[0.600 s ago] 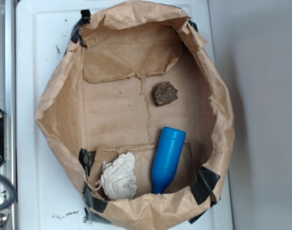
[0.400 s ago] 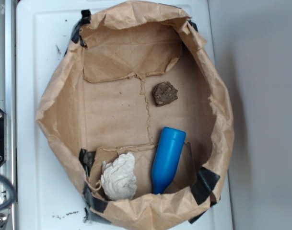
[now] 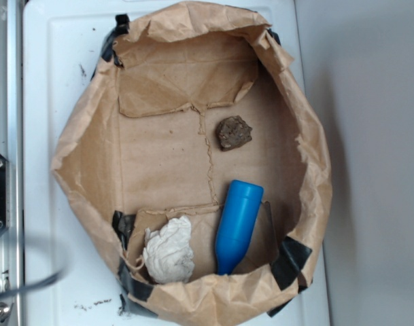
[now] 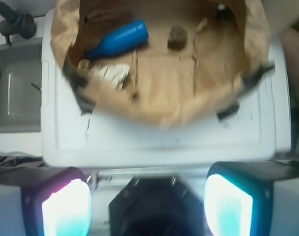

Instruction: Grab the rock.

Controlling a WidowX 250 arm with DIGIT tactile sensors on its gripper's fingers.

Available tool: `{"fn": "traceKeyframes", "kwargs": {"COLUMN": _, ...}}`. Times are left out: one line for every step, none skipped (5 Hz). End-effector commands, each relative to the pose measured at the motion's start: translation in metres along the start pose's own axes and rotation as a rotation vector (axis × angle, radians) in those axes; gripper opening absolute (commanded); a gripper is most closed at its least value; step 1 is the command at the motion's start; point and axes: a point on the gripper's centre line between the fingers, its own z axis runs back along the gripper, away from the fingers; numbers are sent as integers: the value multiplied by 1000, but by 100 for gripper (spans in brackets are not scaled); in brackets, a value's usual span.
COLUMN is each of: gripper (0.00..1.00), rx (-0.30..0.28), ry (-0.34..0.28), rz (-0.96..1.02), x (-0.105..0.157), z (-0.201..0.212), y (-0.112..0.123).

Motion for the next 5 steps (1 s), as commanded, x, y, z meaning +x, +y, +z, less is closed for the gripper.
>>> {"fn": "traceKeyframes", "kwargs": {"gripper": 100, "rx": -43, "ry": -80, "rz": -33, "x": 96, "z": -9, "y": 6}}
{"fn": "traceKeyframes", "kwargs": {"gripper": 100, "rx": -43, "ry": -80, "rz": -33, "x": 96, "z": -9, "y": 6}}
{"fn": "traceKeyframes", "kwargs": {"gripper": 100, "rx": -43, "ry": -80, "rz": -33, "x": 96, "z": -9, "y": 6}}
{"fn": "traceKeyframes", "kwargs": {"gripper": 100, "rx": 14, "ry": -53, "rz": -37, "x": 81, "z": -58, "y": 19}}
{"fn": "traceKeyframes", "kwargs": {"gripper": 100, "rx": 34, "ry": -53, "rz": -135, "x": 75, "z": -108, "y": 7}}
